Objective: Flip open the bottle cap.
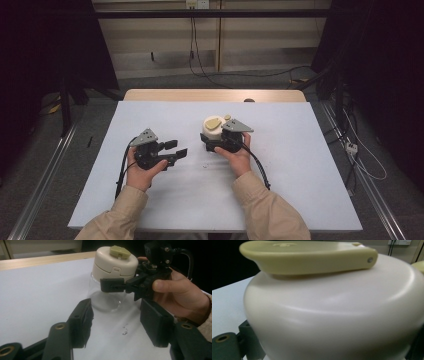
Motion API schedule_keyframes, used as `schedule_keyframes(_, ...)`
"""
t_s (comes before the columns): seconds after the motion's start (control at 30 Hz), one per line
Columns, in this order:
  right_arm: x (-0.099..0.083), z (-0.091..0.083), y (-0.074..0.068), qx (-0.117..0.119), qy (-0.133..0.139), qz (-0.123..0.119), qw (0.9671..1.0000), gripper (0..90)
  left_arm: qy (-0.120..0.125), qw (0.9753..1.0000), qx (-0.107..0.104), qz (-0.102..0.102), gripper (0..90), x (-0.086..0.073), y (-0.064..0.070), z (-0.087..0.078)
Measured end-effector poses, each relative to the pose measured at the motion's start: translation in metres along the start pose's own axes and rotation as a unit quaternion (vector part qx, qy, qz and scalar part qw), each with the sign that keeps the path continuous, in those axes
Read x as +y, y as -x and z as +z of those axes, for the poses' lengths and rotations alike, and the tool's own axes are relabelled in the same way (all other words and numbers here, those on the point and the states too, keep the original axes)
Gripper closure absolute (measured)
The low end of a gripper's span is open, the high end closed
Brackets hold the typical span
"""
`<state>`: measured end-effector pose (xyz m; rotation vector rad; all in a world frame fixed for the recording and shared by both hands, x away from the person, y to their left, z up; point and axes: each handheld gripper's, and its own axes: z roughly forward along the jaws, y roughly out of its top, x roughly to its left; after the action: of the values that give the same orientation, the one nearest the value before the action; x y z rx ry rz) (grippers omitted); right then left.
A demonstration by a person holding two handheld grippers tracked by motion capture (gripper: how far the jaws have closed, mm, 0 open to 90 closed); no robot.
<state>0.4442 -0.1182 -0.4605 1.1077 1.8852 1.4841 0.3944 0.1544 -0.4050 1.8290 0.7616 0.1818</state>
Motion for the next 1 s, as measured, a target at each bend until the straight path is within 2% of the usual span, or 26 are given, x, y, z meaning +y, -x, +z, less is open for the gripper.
schedule_keyframes(0.03,0.0,0.0,0.0,0.0,0.0,0.0,1.0,6.3,-0.009,1.0,0.0,0.002,47.2,0.003,0.0,0.003)
schedule_keyframes(0.3,0.0,0.0,0.0,0.0,-0.001,0.0,1.0,6.3,-0.022,0.9997,-0.004,0.005,56.9,0.015,-0.001,0.014)
schedule_keyframes(0.6,0.0,0.0,0.0,0.0,-0.002,-0.001,1.0,6.3,-0.03,0.9995,-0.013,0.007,68.8,0.025,0.0,0.022)
schedule_keyframes(0.8,0.0,0.0,0.0,0.0,-0.002,0.0,1.0,6.3,-0.04,0.9988,-0.022,0.016,77.5,0.032,0.001,0.029)
schedule_keyframes(1.0,0.0,0.0,0.0,0.0,-0.002,0.0,1.0,6.3,-0.039,0.9989,-0.023,0.011,83.6,0.037,0.0,0.033)
